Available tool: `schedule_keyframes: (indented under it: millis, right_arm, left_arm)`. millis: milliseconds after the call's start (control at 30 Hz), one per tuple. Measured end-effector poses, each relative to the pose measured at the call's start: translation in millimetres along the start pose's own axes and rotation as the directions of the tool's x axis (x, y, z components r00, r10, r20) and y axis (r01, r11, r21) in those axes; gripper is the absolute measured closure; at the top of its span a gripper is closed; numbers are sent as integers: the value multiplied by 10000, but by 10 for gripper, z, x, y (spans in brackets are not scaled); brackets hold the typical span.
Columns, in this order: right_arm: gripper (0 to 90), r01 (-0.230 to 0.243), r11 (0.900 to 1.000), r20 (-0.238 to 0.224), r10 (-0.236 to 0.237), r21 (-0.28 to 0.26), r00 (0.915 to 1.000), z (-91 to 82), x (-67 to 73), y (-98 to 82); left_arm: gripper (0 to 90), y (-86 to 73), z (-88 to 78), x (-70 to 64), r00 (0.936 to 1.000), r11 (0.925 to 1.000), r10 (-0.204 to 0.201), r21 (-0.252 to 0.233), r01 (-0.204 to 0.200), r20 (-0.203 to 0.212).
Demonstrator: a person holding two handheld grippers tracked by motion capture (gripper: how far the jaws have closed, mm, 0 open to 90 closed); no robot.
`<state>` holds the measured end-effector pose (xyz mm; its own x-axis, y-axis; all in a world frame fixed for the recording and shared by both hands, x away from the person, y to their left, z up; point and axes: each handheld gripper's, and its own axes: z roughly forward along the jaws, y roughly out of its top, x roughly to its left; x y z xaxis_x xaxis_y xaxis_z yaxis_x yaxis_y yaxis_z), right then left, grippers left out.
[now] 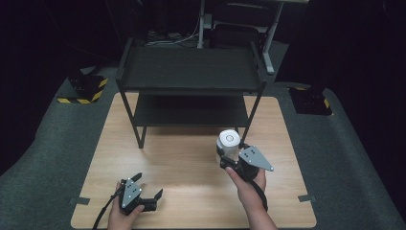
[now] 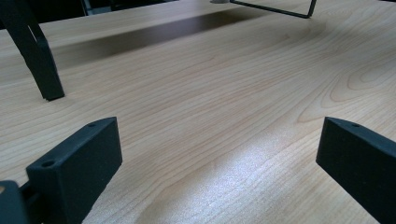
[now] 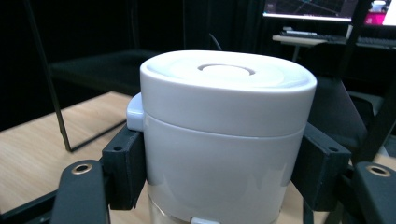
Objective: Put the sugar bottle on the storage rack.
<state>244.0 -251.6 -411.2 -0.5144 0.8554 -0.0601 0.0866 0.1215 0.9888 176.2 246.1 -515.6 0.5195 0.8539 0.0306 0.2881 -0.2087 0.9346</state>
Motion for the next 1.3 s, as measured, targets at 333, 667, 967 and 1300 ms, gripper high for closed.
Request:
schedule_keyframes:
  millis: [333, 667, 967, 1300]
  right_arm:
    - [301, 135, 9997, -39, -136, -217, 9999, 238, 85, 414]
    - [301, -55, 9995, -88, 52, -317, 9999, 552, 111, 682]
    - [301, -242, 9994, 148, 246, -243, 9996, 868, 99, 794]
    - [301, -103, 9994, 497, 120, -345, 9987, 1193, 61, 758]
  left_arm:
    - [5, 36, 4, -8, 10000, 9998, -17, 222, 19, -88]
    - [5, 23, -3, 1, 10000, 9999, 32, 150, -32, -35]
    - [5, 20, -6, 7, 10000, 9999, 41, 136, -41, -5]
    - [5, 14, -11, 15, 10000, 9999, 8, 111, -9, 53]
